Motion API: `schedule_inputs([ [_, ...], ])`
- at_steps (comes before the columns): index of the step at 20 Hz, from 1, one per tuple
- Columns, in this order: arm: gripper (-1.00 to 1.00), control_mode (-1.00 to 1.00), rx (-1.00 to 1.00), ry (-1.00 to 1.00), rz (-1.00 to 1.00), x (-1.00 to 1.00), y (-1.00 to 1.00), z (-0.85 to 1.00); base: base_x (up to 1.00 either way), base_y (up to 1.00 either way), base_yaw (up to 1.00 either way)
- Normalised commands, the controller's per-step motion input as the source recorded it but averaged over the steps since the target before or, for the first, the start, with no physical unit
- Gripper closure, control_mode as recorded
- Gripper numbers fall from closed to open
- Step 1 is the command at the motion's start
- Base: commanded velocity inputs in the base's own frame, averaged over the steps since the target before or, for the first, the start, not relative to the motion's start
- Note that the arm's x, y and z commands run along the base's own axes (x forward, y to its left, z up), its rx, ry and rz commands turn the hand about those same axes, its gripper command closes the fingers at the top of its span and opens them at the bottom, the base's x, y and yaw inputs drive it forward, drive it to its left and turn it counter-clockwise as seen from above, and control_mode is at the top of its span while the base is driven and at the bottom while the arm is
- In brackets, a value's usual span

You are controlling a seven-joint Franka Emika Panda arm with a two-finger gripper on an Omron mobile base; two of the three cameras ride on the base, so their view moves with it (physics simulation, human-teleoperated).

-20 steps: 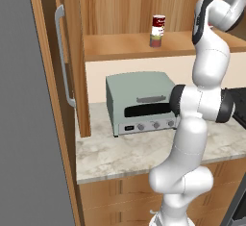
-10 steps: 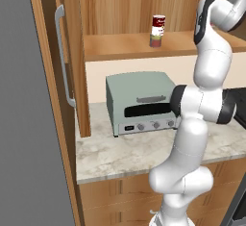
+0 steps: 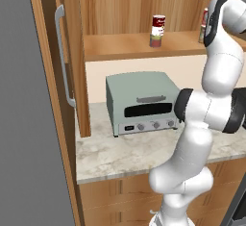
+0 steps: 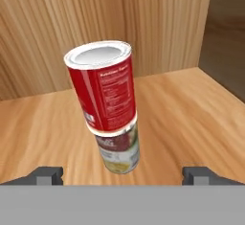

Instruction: Stack two cans on top of the other two cans in the cabinet.

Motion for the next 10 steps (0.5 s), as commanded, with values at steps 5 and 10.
schedule_inputs([
  [5, -1.0, -1.0, 0.0, -0.01, 0.0, -0.62, 0.14, -0.11, 0.0, 0.0, 0.0],
  [10, -1.0, -1.0, -0.03, 0.0, 0.0, -0.64, 0.35, -0.13, 0.0, 0.0, 0.0],
])
